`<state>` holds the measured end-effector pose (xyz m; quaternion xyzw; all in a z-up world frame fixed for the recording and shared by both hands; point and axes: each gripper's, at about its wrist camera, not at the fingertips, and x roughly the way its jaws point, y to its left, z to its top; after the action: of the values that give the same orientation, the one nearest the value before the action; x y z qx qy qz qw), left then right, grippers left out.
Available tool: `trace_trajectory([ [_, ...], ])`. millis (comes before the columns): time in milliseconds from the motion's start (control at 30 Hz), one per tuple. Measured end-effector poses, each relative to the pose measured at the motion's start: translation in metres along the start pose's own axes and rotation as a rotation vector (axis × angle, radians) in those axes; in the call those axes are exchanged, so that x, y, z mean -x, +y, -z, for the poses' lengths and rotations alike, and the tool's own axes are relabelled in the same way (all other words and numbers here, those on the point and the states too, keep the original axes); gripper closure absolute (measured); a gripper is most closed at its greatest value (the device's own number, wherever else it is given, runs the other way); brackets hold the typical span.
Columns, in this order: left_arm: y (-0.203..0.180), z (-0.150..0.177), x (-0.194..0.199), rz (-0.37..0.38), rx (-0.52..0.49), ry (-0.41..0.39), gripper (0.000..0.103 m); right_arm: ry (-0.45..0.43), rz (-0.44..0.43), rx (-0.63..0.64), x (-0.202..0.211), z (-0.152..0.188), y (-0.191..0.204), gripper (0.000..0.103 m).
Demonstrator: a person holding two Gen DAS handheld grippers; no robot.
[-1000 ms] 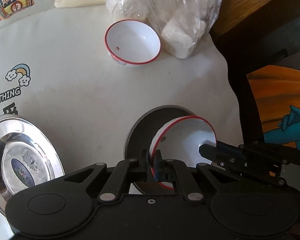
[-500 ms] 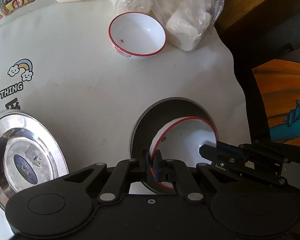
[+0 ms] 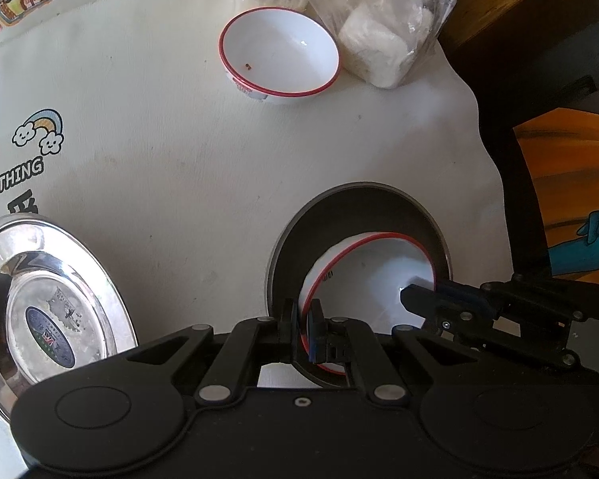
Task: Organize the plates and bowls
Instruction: 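Lower the white bowl into the steel bowl with both grippers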
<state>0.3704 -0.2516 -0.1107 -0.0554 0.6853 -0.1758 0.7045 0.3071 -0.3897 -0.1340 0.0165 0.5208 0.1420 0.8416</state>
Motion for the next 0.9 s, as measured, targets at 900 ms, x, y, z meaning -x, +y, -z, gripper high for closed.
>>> trace_trajectory([
  [900,0.0043,-0.004,0.0002,0.02,0.008,0.009,0.096,0.016,0.0,-0.015,-0.0083,-0.0057,-0.0027,0.086],
])
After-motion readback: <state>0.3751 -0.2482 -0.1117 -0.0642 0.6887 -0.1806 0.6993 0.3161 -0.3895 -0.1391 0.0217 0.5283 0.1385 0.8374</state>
